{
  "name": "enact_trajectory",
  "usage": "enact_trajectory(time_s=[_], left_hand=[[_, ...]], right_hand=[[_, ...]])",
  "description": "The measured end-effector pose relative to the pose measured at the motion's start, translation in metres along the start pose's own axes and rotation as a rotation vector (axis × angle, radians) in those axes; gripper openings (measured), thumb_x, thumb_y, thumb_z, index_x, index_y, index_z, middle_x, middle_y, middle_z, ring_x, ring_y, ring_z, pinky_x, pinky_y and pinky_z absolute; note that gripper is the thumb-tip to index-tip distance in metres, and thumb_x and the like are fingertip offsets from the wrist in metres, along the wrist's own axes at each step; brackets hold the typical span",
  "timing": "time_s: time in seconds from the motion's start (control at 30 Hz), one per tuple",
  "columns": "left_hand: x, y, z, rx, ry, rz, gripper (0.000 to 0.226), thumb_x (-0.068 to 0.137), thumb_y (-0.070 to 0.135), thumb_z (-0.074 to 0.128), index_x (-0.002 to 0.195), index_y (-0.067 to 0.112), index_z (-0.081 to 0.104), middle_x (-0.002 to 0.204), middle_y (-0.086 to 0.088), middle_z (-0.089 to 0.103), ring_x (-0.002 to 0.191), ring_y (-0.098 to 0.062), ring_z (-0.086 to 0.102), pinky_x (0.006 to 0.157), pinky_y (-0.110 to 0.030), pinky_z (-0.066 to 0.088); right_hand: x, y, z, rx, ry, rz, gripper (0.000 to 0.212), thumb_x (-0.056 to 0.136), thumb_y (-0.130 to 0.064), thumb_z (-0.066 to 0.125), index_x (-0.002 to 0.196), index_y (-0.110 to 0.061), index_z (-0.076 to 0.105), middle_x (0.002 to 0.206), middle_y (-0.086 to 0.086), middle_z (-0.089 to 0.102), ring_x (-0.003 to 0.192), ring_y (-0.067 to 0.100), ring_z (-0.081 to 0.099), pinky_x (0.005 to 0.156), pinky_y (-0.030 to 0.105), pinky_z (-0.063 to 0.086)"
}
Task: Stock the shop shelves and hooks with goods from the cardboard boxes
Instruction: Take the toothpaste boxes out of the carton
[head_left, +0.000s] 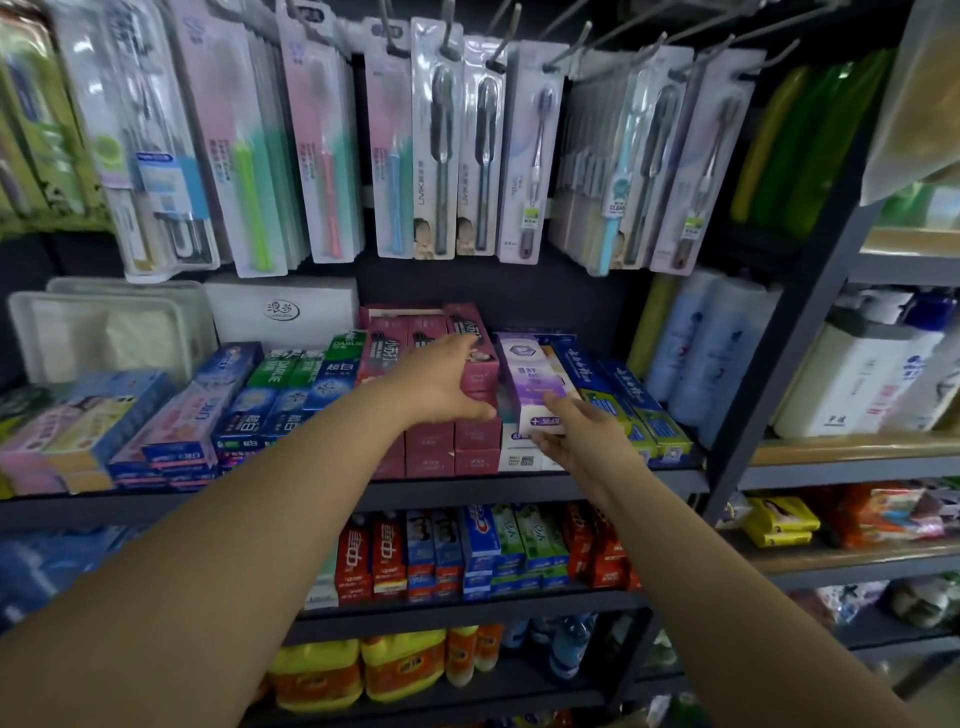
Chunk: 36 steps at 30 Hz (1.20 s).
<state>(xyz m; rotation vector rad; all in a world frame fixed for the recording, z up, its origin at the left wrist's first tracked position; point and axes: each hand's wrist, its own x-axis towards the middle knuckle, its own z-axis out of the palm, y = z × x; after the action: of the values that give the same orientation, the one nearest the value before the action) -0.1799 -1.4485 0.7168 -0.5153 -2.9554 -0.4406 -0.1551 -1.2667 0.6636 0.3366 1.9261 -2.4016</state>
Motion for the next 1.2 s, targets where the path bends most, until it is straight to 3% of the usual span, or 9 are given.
enact_trajectory(time_s=[0.13,0.2,0.3,0.4,0.5,0.57,0.7,0.83,1.2], left_hand=[[0.026,-0.013,0.003,0.07,-0.154,-0.019,0.109,0.072,0.052,0.074,0.152,0.02,0.008,0.16,-0.006,0.011,0.147,-0.02,0.007,0.119,-0.049,0.01],[0.029,-0.019,0.003,0.017,-0.199,-0.039,0.108,0.071,0.049,0.076,0.152,0.022,0.01,0.159,-0.005,0.013,0.147,-0.022,0.011,0.119,-0.047,0.013],[0.027,-0.025,0.002,-0.056,-0.135,-0.022,0.102,0.069,0.048,0.078,0.149,0.022,0.022,0.155,0.001,0.03,0.14,-0.021,0.032,0.117,-0.047,0.02],[0.012,-0.022,0.004,0.013,-0.082,0.01,0.092,0.07,0.05,0.076,0.146,0.026,0.029,0.149,0.008,0.036,0.136,-0.019,0.036,0.116,-0.059,0.005],[-0.003,-0.017,0.014,0.092,-0.01,0.073,0.082,0.073,0.049,0.074,0.142,0.027,0.036,0.139,0.008,0.038,0.132,-0.015,0.038,0.116,-0.059,-0.001],[-0.008,-0.016,0.022,0.1,0.064,0.1,0.072,0.076,0.044,0.072,0.14,0.027,0.042,0.132,0.007,0.042,0.129,-0.015,0.04,0.118,-0.053,0.002],[-0.01,-0.016,0.031,0.07,0.2,0.128,0.056,0.081,0.032,0.071,0.133,0.027,0.051,0.121,0.007,0.049,0.122,-0.015,0.044,0.117,-0.045,0.015],[-0.011,-0.017,0.034,0.047,0.264,0.15,0.048,0.083,0.025,0.069,0.128,0.024,0.055,0.118,0.007,0.051,0.119,-0.016,0.046,0.107,-0.037,0.034],[-0.016,-0.017,0.042,0.068,0.308,0.174,0.05,0.081,0.018,0.069,0.129,0.021,0.055,0.122,0.002,0.051,0.119,-0.019,0.047,0.104,-0.041,0.037]], right_hand=[[0.004,0.007,0.003,0.098,-0.059,-0.013,0.039,0.09,-0.024,0.065,0.125,-0.017,0.048,0.112,0.013,0.066,0.086,0.021,0.072,0.081,0.028,0.056],[0.005,0.012,0.0,0.159,-0.08,0.003,0.037,0.092,-0.021,0.063,0.127,-0.017,0.049,0.117,0.01,0.066,0.091,0.022,0.072,0.087,0.031,0.054],[0.004,0.015,-0.004,0.19,-0.083,-0.011,0.039,0.094,-0.021,0.059,0.131,-0.016,0.049,0.109,0.007,0.07,0.092,0.021,0.071,0.083,0.029,0.055],[0.004,0.018,-0.005,0.186,-0.07,-0.021,0.044,0.093,-0.021,0.06,0.135,-0.012,0.047,0.114,0.01,0.068,0.089,0.019,0.072,0.077,0.026,0.057],[0.003,0.02,-0.005,0.178,-0.07,-0.038,0.047,0.092,-0.022,0.062,0.136,-0.012,0.047,0.125,0.012,0.061,0.088,0.02,0.072,0.074,0.024,0.058],[0.002,0.021,-0.003,0.138,-0.072,-0.061,0.046,0.092,-0.024,0.061,0.136,-0.014,0.048,0.123,0.014,0.062,0.083,0.019,0.072,0.069,0.024,0.058],[0.001,0.019,0.003,-0.048,-0.042,-0.098,0.049,0.095,-0.033,0.056,0.14,-0.02,0.044,0.09,0.011,0.071,0.067,0.015,0.068,0.059,0.025,0.054],[0.007,0.017,0.011,-0.12,-0.014,-0.084,0.044,0.097,-0.036,0.051,0.139,-0.024,0.045,0.068,0.007,0.063,0.055,0.012,0.058,0.05,0.024,0.051],[0.012,0.013,0.011,-0.2,-0.027,-0.069,0.045,0.097,-0.041,0.049,0.139,-0.027,0.041,0.073,0.004,0.066,0.054,0.011,0.055,0.049,0.022,0.045]])
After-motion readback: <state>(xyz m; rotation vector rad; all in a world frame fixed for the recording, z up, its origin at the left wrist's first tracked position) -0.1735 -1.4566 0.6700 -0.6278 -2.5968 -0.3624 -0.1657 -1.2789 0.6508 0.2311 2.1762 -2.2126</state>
